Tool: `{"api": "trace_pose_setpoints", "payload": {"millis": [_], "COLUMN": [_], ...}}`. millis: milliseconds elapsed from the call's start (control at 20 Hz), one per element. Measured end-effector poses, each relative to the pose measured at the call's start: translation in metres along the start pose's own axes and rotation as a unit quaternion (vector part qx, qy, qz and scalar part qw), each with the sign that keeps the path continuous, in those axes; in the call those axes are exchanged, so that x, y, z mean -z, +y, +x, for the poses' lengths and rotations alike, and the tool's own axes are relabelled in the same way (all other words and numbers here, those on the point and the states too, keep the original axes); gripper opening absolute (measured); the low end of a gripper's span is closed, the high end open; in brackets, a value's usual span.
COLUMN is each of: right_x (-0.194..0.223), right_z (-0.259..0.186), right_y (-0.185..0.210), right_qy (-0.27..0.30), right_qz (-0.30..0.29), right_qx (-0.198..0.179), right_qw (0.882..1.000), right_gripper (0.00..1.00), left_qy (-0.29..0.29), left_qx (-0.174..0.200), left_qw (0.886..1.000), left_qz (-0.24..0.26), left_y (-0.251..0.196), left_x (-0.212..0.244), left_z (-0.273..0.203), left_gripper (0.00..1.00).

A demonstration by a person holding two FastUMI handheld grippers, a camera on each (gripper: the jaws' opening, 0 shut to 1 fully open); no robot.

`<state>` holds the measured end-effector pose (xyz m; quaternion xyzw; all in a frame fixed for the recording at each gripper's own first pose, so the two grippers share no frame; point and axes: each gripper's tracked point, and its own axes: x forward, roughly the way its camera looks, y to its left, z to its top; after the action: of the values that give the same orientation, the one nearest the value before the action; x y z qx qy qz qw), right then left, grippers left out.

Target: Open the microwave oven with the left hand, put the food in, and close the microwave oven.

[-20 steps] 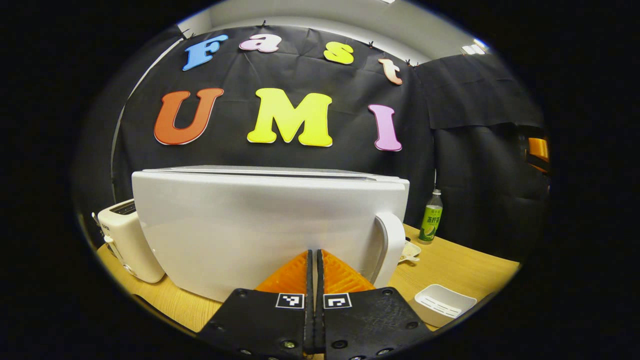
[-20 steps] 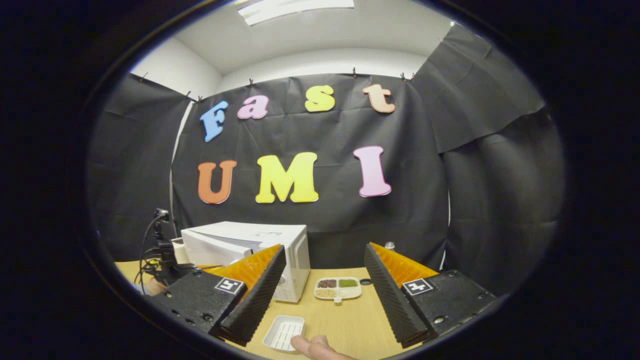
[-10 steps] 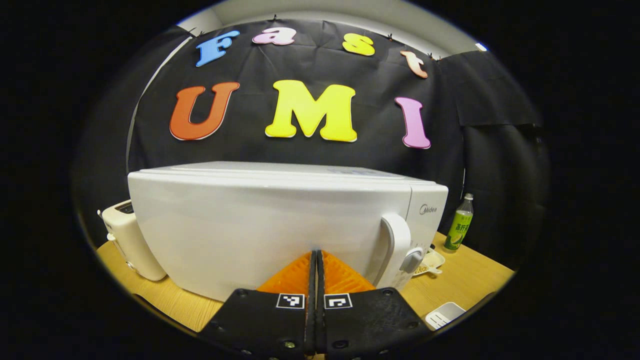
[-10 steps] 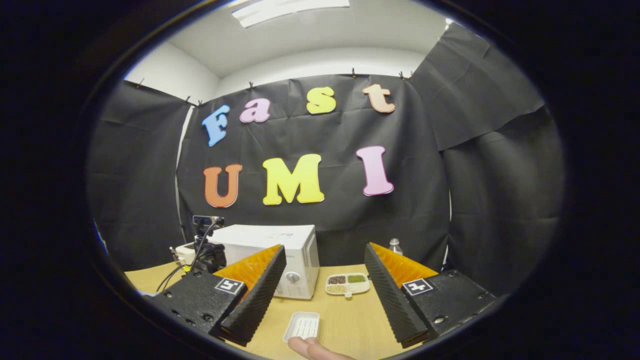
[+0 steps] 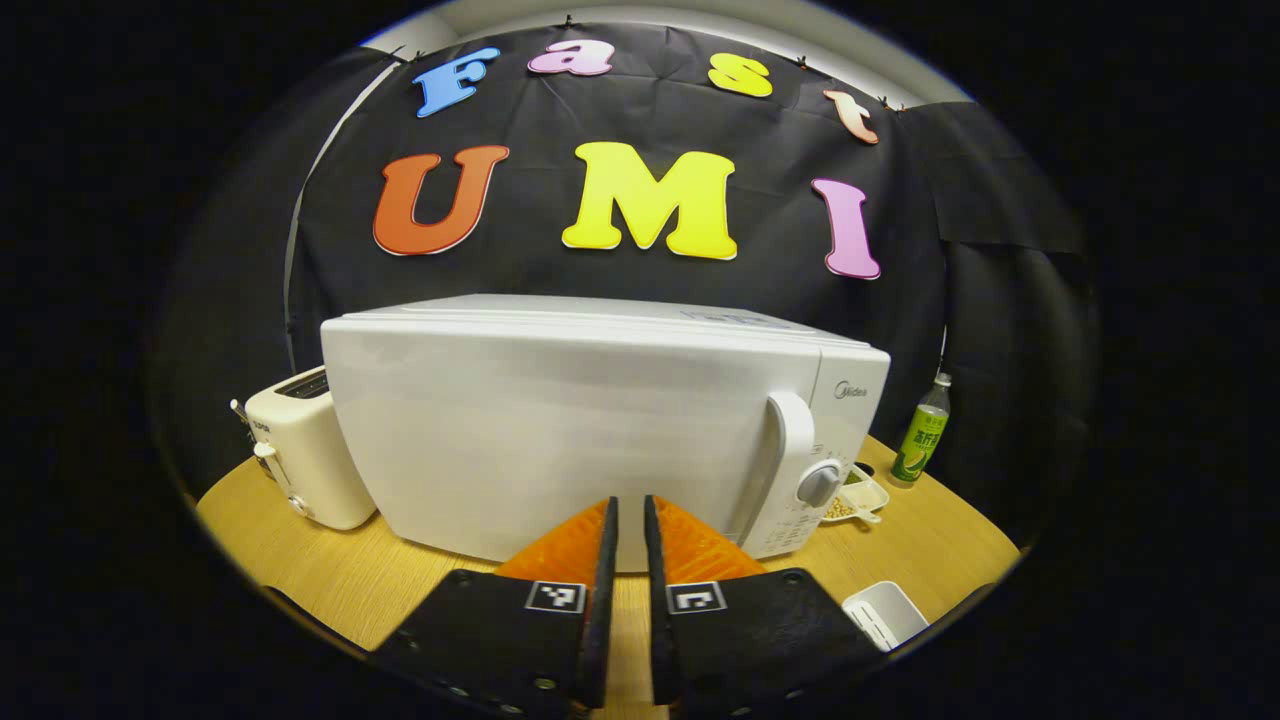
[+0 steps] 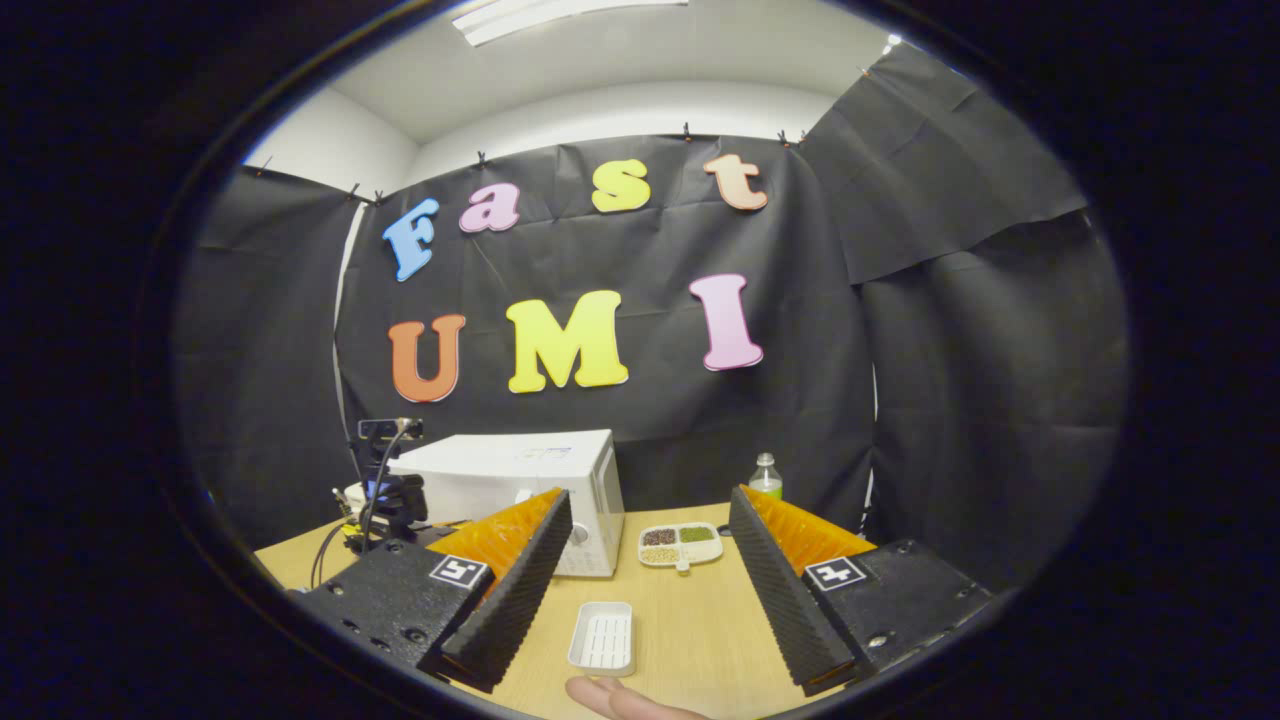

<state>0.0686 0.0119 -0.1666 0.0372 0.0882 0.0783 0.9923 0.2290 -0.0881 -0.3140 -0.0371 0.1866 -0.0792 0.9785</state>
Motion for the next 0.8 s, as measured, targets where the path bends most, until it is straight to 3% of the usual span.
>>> {"api": "trace_pose_setpoints", "payload": {"millis": [50,100,150,200,250,300,350,550,600,650,800], "right_x": [-0.001,0.0,0.0,0.0,-0.002,-0.005,-0.01,-0.032,-0.04,-0.049,-0.07], "right_z": [-0.002,-0.005,-0.008,-0.014,-0.019,-0.025,-0.032,-0.057,-0.065,-0.074,-0.099], "right_y": [-0.002,-0.005,-0.007,-0.008,-0.009,-0.008,-0.009,-0.02,-0.019,-0.02,-0.017], "right_qy": [0.0,0.0,0.0,0.0,-0.002,-0.005,-0.012,-0.03,-0.037,-0.046,-0.075], "right_qz": [0.003,0.006,0.007,0.007,0.008,0.005,0.0,-0.008,-0.005,-0.001,0.01], "right_qx": [0.004,0.01,0.015,0.019,0.021,0.021,0.023,0.048,0.049,0.051,0.054], "right_qw": [1.0,1.0,1.0,1.0,1.0,1.0,1.0,0.998,0.998,0.998,0.996], "right_gripper": [1.0,1.0,0.96,0.95,0.98,0.9,0.97,0.97,0.9,0.97,0.97], "left_qy": [-0.003,-0.007,-0.012,-0.017,-0.021,-0.026,-0.031,-0.062,-0.065,-0.07,-0.097], "left_qx": [-0.003,-0.01,-0.014,-0.018,-0.019,-0.017,-0.014,-0.018,-0.019,-0.021,-0.052], "left_qw": [1.0,1.0,1.0,0.999,0.999,0.999,0.999,0.996,0.996,0.995,0.992], "left_qz": [0.001,0.004,0.011,0.021,0.029,0.036,0.04,0.061,0.061,0.062,0.064], "left_y": [-0.001,0.0,-0.003,-0.004,-0.007,-0.011,-0.015,-0.024,-0.025,-0.026,-0.016], "left_x": [-0.005,-0.009,-0.017,-0.024,-0.03,-0.035,-0.044,-0.085,-0.093,-0.101,-0.129], "left_z": [-0.016,-0.032,-0.05,-0.069,-0.088,-0.111,-0.132,-0.204,-0.22,-0.236,-0.286], "left_gripper": [0.32,0.64,0.73,0.9,0.93,0.96,0.96,0.96,0.96,0.96,0.95]}}
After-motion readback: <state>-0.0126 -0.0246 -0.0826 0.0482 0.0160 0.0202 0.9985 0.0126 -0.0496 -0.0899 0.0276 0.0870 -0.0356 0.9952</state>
